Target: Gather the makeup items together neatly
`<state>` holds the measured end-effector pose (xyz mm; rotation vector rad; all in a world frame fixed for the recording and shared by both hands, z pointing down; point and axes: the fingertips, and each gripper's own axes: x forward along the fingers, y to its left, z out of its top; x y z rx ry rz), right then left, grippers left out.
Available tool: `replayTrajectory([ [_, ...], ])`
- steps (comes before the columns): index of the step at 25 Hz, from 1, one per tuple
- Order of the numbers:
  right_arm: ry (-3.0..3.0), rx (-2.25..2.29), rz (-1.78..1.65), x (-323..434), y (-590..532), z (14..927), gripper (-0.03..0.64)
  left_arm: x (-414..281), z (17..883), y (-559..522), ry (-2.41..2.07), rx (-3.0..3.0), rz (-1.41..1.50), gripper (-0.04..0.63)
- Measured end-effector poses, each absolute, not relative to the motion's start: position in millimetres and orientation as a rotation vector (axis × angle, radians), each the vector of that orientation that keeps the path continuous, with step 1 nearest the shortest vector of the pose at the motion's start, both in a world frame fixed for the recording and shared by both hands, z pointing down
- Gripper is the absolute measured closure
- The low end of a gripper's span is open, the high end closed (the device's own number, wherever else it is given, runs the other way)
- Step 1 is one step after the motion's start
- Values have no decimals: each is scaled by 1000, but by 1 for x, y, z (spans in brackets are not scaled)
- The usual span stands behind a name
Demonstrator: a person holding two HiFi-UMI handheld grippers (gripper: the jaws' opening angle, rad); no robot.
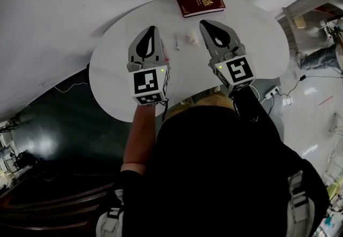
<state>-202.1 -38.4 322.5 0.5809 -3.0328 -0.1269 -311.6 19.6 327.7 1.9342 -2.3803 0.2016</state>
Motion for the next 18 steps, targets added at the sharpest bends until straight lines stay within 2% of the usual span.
replayTrajectory([
  [18, -3033, 591, -118, -207, -44, 326, 612, -323, 326, 15, -2407, 1943, 244, 586],
])
